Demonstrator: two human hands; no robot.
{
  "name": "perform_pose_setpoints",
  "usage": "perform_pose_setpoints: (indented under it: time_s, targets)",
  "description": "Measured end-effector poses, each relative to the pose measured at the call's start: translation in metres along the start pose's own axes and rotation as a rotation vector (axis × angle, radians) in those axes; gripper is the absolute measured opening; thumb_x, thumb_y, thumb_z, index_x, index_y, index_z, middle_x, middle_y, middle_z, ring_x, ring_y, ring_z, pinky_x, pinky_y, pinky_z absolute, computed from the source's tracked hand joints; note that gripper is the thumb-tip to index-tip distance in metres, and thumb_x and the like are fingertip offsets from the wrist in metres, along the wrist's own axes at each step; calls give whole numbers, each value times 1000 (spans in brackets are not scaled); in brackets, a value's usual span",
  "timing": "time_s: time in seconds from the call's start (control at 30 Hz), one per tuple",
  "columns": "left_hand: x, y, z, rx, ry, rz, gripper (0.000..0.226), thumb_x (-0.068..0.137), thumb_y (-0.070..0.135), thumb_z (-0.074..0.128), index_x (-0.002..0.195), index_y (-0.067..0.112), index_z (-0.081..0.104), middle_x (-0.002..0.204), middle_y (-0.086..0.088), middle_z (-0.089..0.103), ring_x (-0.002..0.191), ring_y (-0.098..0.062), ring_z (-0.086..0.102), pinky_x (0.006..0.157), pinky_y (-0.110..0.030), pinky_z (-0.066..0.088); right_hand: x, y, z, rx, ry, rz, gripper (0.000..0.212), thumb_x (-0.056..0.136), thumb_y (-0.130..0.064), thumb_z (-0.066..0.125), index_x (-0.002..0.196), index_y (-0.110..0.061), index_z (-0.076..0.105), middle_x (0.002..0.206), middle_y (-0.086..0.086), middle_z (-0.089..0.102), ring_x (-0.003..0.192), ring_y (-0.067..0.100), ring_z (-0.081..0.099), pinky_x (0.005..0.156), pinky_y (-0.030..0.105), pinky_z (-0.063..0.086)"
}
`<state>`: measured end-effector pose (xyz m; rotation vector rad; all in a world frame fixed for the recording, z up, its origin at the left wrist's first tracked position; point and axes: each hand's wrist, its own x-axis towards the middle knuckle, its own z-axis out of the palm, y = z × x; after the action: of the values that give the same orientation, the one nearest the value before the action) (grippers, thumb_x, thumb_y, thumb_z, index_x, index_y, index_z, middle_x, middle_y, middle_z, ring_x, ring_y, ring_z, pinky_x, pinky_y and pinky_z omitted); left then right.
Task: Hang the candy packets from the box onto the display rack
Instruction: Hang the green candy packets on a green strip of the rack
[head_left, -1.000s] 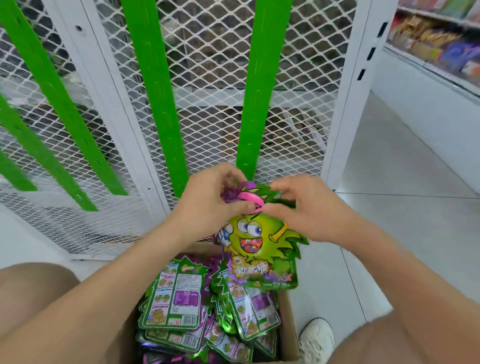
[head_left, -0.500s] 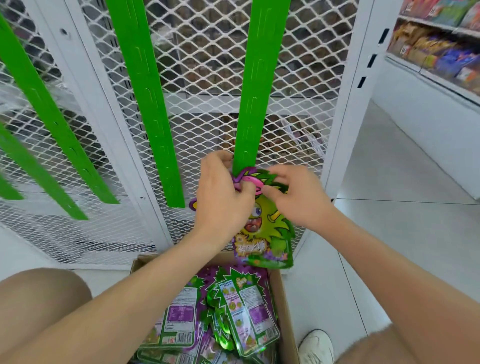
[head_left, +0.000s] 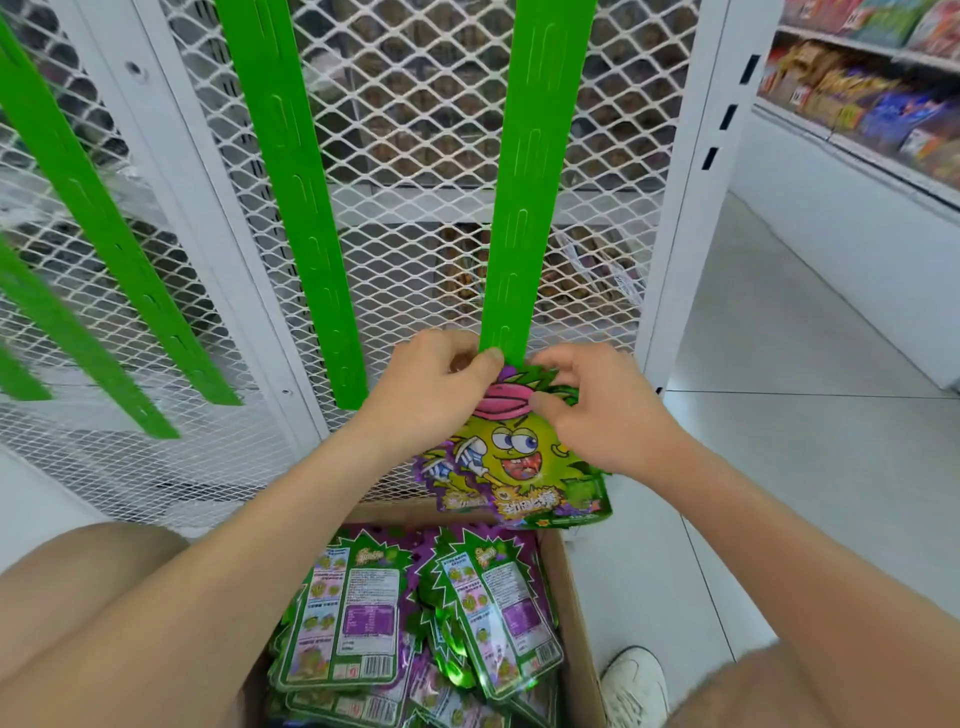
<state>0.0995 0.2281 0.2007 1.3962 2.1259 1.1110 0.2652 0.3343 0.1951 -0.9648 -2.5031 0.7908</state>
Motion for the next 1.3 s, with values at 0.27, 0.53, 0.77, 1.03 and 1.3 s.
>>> perform_pose_setpoints:
  time_s: [0.27,0.53,0.77,1.03,1.3]
  targets:
    - [-8,-4,-16,-82,-132,-110,56,97,62,61,93,8,77,84,-22,73,75,-34,67,88,-42,56,-31,-18,-6,-9,84,80,11,79,-36,71,90,-31,71,77,-15,76,78,5,73,79,39,62]
    - [-16,5,-20,-260,-213,-243,36,98,57,66,98,26,84,100,18,79,97,1,69,102,-29,46,-30,-27,3,168,228,134,29,88,-41,73,80,-14,76,65,6,74,64,29,71,63,45,60]
    - [-16,3,-18,-159,-220,-143,33,100,45,70,87,16,83,92,-23,75,77,-19,65,86,-40,56,-30,-26,7,103,245,167,39,85,-42,70,74,-5,73,60,12,69,59,33,65,55,45,56]
    - [-15,-8,-13,-94,-216,-68,29,105,31,67,83,16,79,77,-9,74,71,-15,60,75,-34,49,-23,-17,6,16,133,166,40,90,-43,74,75,-6,75,58,18,64,48,25,53,57,41,53]
    - [-31,-16,-2,230,-52,238,37,102,11,67,137,21,58,116,4,74,106,-16,67,95,-36,51,-26,-7,17,-269,220,-15,32,94,-49,71,107,-20,73,96,1,75,90,26,69,81,41,57]
